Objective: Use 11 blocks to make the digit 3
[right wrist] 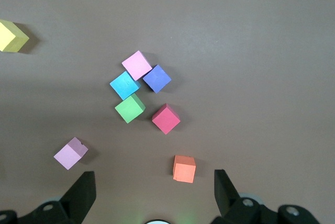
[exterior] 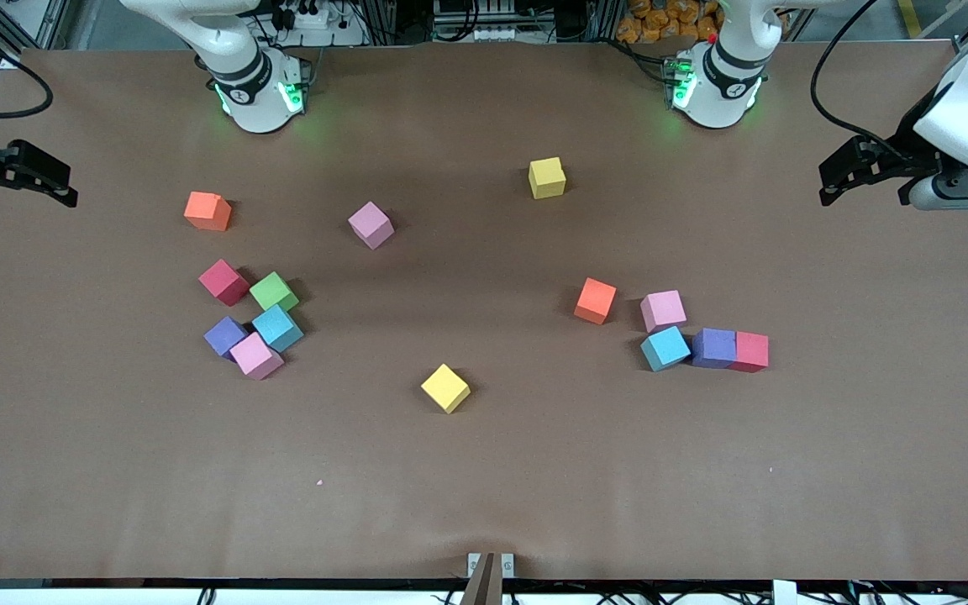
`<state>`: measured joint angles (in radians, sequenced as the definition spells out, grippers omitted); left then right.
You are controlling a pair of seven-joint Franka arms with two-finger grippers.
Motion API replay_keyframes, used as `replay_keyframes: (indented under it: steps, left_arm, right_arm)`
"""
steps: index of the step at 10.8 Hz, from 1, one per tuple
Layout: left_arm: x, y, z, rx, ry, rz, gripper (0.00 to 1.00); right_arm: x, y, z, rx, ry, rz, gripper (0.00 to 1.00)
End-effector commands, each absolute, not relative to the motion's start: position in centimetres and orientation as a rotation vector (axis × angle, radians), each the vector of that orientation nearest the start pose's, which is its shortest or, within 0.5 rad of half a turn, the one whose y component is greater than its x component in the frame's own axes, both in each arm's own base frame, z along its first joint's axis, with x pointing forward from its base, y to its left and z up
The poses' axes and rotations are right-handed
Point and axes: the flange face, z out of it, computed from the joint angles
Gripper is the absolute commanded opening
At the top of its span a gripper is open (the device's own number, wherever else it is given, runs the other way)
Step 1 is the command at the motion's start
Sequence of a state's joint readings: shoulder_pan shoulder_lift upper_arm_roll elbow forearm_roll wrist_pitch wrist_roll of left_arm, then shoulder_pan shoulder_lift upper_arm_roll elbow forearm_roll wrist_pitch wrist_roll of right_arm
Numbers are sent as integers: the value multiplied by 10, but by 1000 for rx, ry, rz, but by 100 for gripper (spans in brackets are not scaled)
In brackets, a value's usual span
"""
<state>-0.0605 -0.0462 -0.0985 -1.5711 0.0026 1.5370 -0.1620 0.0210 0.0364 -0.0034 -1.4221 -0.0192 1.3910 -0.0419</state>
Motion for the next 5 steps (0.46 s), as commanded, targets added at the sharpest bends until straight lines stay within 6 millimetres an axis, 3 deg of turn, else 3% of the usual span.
replay_keyframes:
  steps: [1,5]
  left_arm:
    - [530,-84,653,-3136,7,-16,100]
    - [529,-85,654,-3138,0,-18,100]
  right_arm:
    - [544,9,653,-3156,-109,129,100]
    - [544,6,651,-3161,-111,134,100]
